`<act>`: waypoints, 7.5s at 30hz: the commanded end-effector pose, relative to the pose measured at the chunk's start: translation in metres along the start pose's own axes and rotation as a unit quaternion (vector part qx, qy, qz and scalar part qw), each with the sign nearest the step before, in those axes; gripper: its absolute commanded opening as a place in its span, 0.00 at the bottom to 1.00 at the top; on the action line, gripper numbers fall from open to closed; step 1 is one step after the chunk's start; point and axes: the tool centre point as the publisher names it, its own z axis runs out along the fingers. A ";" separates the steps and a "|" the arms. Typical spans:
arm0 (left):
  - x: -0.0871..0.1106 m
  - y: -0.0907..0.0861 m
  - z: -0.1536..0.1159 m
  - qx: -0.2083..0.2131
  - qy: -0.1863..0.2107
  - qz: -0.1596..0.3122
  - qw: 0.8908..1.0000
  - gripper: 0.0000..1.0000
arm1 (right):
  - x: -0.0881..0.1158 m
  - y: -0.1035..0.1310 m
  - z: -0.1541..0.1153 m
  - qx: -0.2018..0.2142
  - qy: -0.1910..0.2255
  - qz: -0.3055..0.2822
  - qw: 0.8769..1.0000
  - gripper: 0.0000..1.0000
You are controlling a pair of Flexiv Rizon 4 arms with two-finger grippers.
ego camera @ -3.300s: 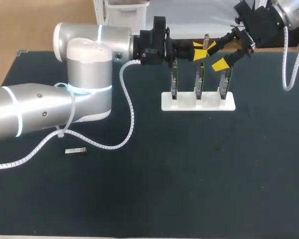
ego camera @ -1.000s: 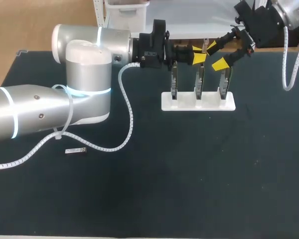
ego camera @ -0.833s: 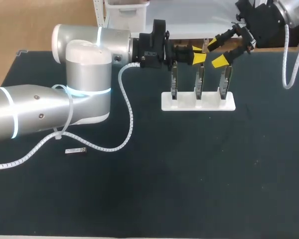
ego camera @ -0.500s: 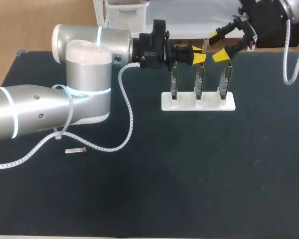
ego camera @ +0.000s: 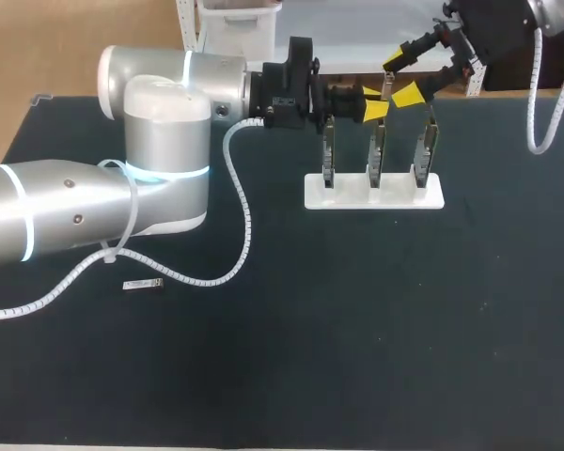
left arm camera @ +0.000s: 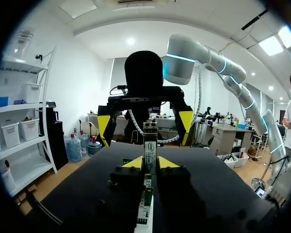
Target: Pick up the optical module with the left hand, and insert it into the network port with the right hand.
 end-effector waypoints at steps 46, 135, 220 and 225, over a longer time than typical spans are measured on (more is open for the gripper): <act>0.000 0.000 0.000 0.000 0.001 0.000 1.000 0.00 | -0.010 0.005 0.002 -0.012 -0.011 -0.004 1.000 1.00; 0.032 0.000 -0.017 0.012 0.185 0.002 0.983 1.00 | -0.012 0.012 0.000 0.001 -0.017 -0.011 1.000 0.00; 0.048 -0.005 -0.015 0.028 0.254 0.007 0.967 1.00 | -0.002 0.011 0.003 0.002 -0.013 -0.010 1.000 0.00; 0.048 -0.005 -0.015 0.028 0.254 0.007 0.967 1.00 | -0.001 0.009 0.004 0.002 -0.012 -0.011 1.000 0.00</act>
